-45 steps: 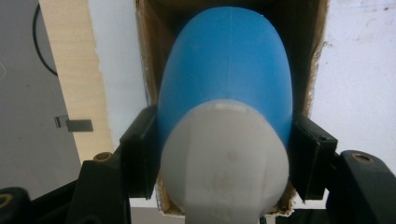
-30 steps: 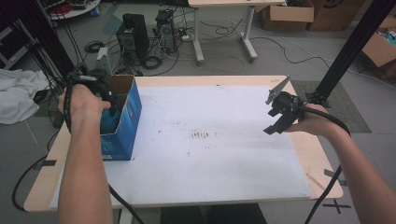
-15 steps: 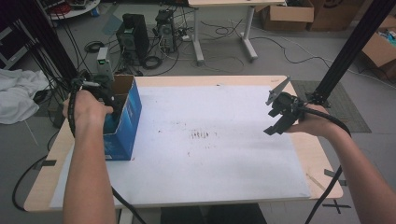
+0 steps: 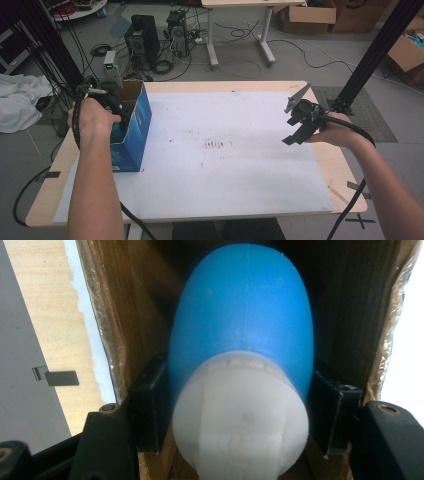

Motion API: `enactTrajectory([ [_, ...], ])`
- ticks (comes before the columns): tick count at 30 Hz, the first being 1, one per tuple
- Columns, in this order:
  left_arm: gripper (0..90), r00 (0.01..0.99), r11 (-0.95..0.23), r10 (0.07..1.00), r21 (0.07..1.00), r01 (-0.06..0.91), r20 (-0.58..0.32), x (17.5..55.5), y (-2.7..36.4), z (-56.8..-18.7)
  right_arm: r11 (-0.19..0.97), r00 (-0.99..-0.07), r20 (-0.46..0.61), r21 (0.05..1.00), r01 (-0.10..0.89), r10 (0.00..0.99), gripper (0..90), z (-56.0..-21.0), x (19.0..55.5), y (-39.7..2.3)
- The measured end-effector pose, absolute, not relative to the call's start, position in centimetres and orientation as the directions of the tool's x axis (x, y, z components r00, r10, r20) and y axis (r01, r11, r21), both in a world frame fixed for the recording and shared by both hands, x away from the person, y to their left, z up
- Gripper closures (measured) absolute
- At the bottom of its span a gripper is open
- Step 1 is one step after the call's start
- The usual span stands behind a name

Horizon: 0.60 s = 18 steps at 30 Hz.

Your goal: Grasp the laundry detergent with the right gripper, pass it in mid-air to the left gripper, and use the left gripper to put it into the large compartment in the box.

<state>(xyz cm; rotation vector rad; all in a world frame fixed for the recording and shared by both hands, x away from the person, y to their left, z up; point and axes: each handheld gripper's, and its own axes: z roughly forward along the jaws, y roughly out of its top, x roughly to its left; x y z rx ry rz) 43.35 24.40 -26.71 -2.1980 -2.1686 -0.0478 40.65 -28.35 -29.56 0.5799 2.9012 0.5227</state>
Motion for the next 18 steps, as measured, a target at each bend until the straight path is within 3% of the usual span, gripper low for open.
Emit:
enactTrajectory([
  [18, 37.8, 0.02, -0.019, 0.998, -0.009, 1.0, 0.066, 43.09, 24.44, -26.74, 0.862, -0.915, -0.065, 0.368, 0.348, 0.397, 23.1, -29.47, 40.4, -28.65],
])
